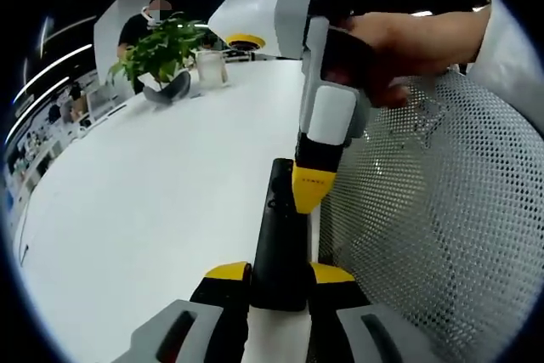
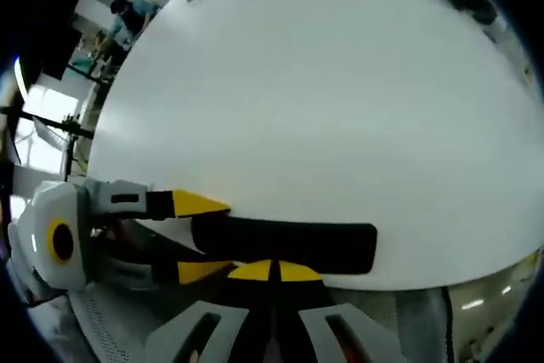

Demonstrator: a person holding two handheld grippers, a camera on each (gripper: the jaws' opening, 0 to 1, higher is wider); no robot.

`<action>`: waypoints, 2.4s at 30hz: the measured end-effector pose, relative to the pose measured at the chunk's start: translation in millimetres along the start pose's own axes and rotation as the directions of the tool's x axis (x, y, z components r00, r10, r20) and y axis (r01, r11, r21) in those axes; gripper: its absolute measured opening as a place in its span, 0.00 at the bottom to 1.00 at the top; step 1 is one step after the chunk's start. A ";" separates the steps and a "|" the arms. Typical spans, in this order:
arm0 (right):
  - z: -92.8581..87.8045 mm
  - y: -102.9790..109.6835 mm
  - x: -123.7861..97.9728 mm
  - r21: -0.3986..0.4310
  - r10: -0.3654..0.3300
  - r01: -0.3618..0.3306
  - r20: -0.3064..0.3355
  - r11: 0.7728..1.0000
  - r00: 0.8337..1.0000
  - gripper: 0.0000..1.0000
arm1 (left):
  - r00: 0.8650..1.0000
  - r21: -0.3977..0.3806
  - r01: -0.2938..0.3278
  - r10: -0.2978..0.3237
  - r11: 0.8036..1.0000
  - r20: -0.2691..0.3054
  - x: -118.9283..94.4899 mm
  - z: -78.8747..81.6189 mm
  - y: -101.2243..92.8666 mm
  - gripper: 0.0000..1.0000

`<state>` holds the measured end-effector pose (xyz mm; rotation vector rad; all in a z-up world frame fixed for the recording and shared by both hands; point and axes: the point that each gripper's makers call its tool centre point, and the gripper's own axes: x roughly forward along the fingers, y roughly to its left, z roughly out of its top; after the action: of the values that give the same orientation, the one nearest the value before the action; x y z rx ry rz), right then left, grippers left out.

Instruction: Press the specified remote control buttons in sequence, fully releasing each button before pressing the next.

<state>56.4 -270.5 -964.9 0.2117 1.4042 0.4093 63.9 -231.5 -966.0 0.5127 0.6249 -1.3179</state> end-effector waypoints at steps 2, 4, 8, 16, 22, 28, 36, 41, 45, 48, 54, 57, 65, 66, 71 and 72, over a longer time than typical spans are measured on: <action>1.0 -0.5 -0.4 0.023 0.008 -0.008 0.002 1.000 1.000 0.00 | 1.000 0.000 -0.001 0.001 1.000 -0.002 -0.1 0.1 0.0 0.26; 2.1 -0.6 0.1 0.030 0.014 -0.013 -0.006 0.999 1.000 0.00 | 1.000 0.003 -0.002 0.002 1.000 -0.002 -0.1 0.2 0.0 0.26; 1.8 -0.9 -1.6 0.070 0.042 -0.042 -0.001 0.997 0.999 0.00 | 1.000 0.001 -0.002 0.002 1.000 0.000 0.5 0.4 0.0 0.26; 12.3 7.9 -8.5 0.137 0.143 -0.153 0.076 0.979 0.987 0.00 | 1.000 0.015 0.013 -0.013 1.000 0.007 0.4 2.3 -5.1 0.25; 12.5 16.5 -4.7 0.123 0.177 -0.185 0.076 0.975 0.981 0.00 | 1.000 0.017 0.017 -0.017 1.000 0.011 1.4 2.0 -5.0 0.24; 13.0 18.2 -2.0 0.071 0.160 -0.165 0.074 0.984 0.984 0.00 | 1.000 0.020 0.020 -0.021 1.000 0.017 1.0 1.7 -5.8 0.24; 10.5 14.9 2.3 0.027 0.110 -0.112 0.057 0.993 0.992 0.00 | 1.000 0.021 0.021 -0.022 1.000 0.018 1.6 0.9 -6.0 0.25; 11.4 13.0 2.8 0.046 0.113 -0.116 0.060 0.992 0.992 0.00 | 1.000 0.024 0.022 -0.023 0.999 0.016 1.4 0.8 -5.9 0.25; 12.0 13.1 2.8 0.060 0.118 -0.122 0.062 0.991 0.991 0.00 | 1.000 0.022 0.022 -0.023 1.000 0.015 1.5 1.1 -5.7 0.24; 12.9 12.5 3.1 0.101 0.126 -0.133 0.071 0.986 0.990 0.00 | 1.000 0.024 0.023 -0.023 0.999 0.013 1.1 0.8 -5.4 0.24; 15.0 14.3 4.1 0.101 0.124 -0.130 0.062 0.986 0.990 0.00 | 0.999 0.038 0.028 -0.028 0.999 0.014 1.3 0.4 -5.5 0.24; 14.9 13.6 4.0 0.086 0.111 -0.117 0.063 0.989 0.992 0.00 | 0.999 0.042 0.030 -0.031 0.999 0.014 1.7 0.2 -5.6 0.24; 15.7 12.6 4.5 0.101 0.087 -0.094 0.070 0.990 0.994 0.00 | 0.999 0.039 0.030 -0.030 0.999 0.012 1.7 0.5 -5.7 0.24; 15.2 13.0 4.0 0.094 0.084 -0.091 0.080 0.991 0.993 0.00 | 0.999 0.039 0.029 -0.030 0.999 0.012 1.7 0.5 -5.7 0.24; 15.1 15.1 3.0 0.029 0.066 -0.069 0.075 0.997 0.995 0.00 | 1.000 0.031 0.025 -0.025 0.999 0.006 1.8 1.6 -5.4 0.24; 15.1 14.5 2.9 0.032 0.065 -0.067 0.075 0.997 0.995 0.00 | 1.000 0.030 0.024 -0.024 0.999 0.006 1.9 1.5 -5.2 0.24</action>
<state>69.3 -254.7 -959.6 0.2995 1.3349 0.4276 59.3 -234.8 -966.2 0.5264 0.6088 -1.3529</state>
